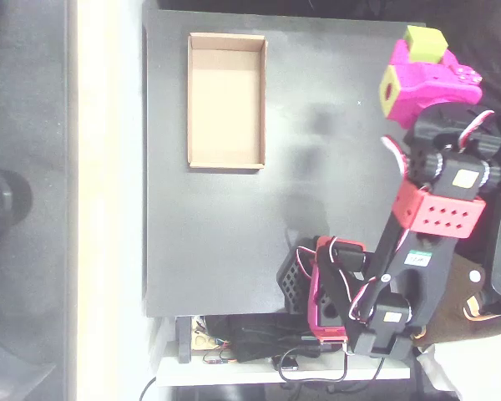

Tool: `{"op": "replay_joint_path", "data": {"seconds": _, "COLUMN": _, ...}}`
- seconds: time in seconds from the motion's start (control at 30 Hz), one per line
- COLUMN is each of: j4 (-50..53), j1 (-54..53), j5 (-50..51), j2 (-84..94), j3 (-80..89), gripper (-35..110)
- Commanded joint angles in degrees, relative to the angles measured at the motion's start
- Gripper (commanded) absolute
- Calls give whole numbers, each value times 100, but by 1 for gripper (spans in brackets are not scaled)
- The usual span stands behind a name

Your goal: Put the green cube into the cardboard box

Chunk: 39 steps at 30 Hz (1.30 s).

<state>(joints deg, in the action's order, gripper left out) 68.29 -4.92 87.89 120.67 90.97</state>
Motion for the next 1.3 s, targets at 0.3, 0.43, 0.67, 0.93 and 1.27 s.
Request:
{"op": "replay_joint_path", "data": {"seconds": 0.3, "j4": 0, "j1": 1248, "j5": 26, "j2": 431, "j3": -62, "gripper": 3}}
{"op": "replay_joint_path", "data": {"seconds": 0.43, "j4": -9, "j1": 1749, "j5": 26, "j2": 369, "j3": 0, "gripper": 3}}
{"op": "replay_joint_path", "data": {"seconds": 0.67, "j4": -18, "j1": 2751, "j5": 26, "j2": 185, "j3": 9, "gripper": 3}}
{"op": "replay_joint_path", "data": {"seconds": 0.93, "j4": -26, "j1": 3498, "j5": 35, "j2": -466, "j3": 9, "gripper": 3}}
{"op": "replay_joint_path", "data": {"seconds": 1.27, "j4": -26, "j1": 3683, "j5": 35, "j2": -1688, "j3": 9, "gripper": 3}}
